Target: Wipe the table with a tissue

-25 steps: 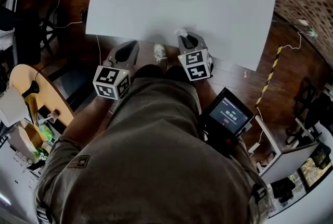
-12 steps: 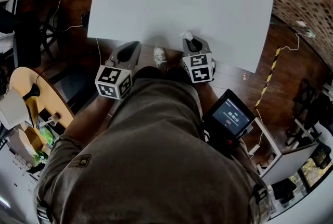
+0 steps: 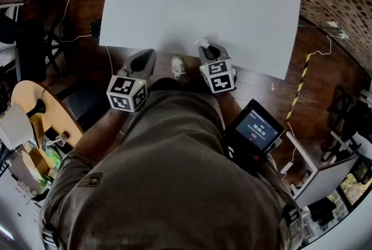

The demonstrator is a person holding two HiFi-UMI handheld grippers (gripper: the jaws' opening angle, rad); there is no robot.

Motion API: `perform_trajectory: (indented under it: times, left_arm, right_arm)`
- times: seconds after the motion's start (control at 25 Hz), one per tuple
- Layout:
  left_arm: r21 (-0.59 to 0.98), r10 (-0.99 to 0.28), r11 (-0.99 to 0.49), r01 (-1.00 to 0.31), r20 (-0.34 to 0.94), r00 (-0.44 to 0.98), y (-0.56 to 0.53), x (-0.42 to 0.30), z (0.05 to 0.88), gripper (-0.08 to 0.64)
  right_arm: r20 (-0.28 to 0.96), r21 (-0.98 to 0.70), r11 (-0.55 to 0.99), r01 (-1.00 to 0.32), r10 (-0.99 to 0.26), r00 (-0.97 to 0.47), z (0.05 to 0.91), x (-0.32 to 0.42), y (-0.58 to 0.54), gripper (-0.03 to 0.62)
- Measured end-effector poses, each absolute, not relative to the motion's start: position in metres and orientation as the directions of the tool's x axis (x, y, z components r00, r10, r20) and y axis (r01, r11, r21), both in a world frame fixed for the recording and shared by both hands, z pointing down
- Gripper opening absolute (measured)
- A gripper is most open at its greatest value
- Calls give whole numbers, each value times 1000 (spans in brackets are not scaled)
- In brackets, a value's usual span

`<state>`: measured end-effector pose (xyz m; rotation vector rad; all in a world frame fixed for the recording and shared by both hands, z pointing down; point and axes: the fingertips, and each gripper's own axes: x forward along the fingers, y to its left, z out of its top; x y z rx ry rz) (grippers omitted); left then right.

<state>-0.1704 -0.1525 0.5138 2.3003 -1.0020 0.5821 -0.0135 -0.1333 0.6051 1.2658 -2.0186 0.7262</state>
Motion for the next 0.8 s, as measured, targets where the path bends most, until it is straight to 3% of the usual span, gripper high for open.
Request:
perform_trajectory:
  times: [0.32, 0.8]
  left_arm:
    - [340, -497, -595, -728, 557, 666, -152, -157, 516, 2]
    - [388, -463, -622, -680, 518, 719, -140, -118, 519, 2]
  right_arm:
    - [793, -62, 239, -969, -578, -193, 608, 39, -124, 66]
    - [768, -63, 233, -971, -610, -196, 574, 47, -97, 66]
